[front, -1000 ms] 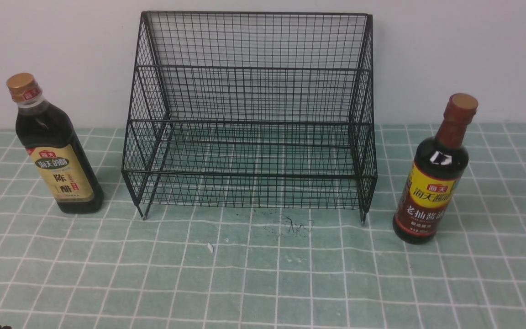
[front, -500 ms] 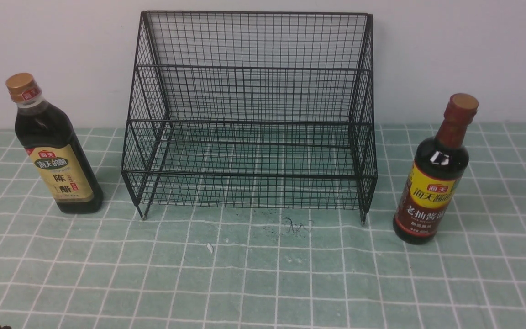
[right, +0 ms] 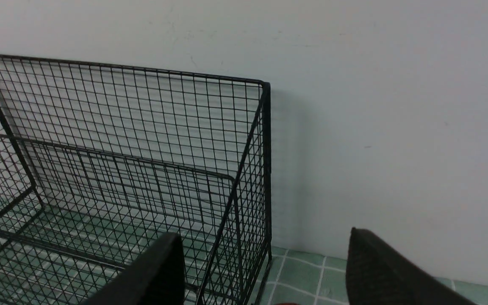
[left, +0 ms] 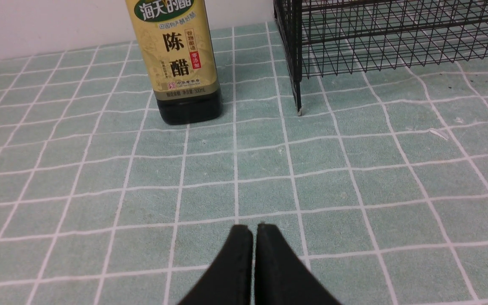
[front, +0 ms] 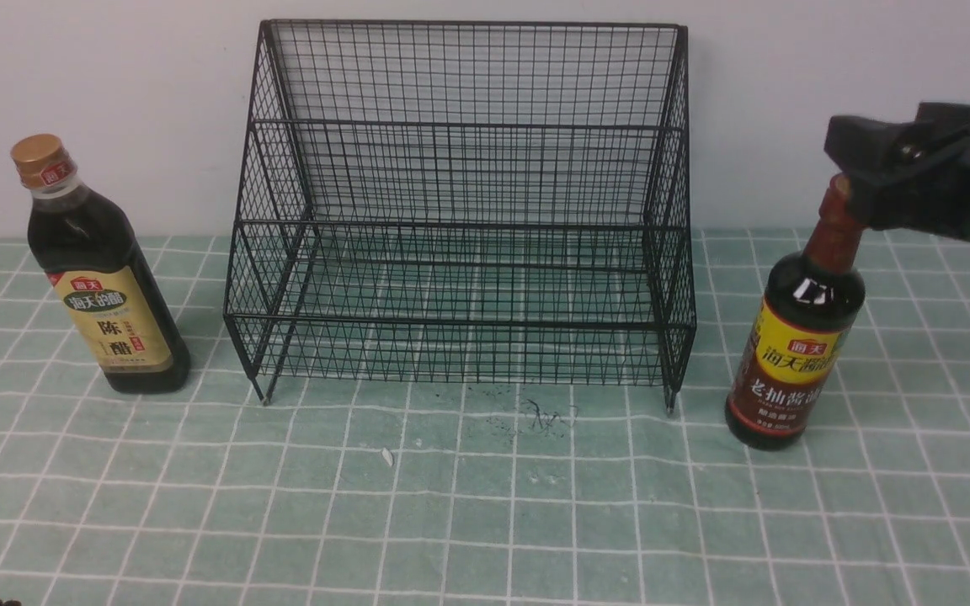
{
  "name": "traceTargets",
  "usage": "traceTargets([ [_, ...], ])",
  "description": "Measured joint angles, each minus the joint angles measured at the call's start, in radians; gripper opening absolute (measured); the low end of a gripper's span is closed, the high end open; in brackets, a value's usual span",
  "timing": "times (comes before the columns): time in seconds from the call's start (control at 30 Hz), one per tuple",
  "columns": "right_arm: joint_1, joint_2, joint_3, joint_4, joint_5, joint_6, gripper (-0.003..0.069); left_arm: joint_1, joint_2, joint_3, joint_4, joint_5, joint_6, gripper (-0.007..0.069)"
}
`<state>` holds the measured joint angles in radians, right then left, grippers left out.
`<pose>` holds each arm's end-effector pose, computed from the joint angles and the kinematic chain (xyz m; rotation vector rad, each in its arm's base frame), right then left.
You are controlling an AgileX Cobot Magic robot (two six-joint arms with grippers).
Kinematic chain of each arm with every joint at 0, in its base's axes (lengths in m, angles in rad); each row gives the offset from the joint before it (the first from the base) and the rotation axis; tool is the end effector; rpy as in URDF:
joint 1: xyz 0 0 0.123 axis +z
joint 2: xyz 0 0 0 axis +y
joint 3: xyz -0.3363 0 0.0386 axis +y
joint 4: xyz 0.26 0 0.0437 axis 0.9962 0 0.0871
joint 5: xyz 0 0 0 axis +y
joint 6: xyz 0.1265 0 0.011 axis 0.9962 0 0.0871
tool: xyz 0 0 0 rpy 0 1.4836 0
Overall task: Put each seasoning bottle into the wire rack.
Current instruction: Use the right arm to grab the condiment bottle closest to it
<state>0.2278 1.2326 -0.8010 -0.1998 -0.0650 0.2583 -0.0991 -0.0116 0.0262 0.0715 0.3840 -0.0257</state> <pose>0.2931 0.0696 0.3488 -0.1656 1.8493 0.2114 0.0448 -0.0010 0.1588 0.1130 1.8778 -0.0150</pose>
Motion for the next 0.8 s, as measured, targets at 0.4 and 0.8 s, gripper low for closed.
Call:
traceTargets([
  [0.4,-0.04,0.118,-0.001,0.003,-0.058,-0.058,0.0472,0.0,0.0,0.0,0.0,0.0,0.0,-0.0006],
  [0.8,-0.04,0.211,-0.001,0.003,-0.02,-0.058,0.047,0.0,0.0,0.0,0.0,0.0,0.0,-0.0006],
])
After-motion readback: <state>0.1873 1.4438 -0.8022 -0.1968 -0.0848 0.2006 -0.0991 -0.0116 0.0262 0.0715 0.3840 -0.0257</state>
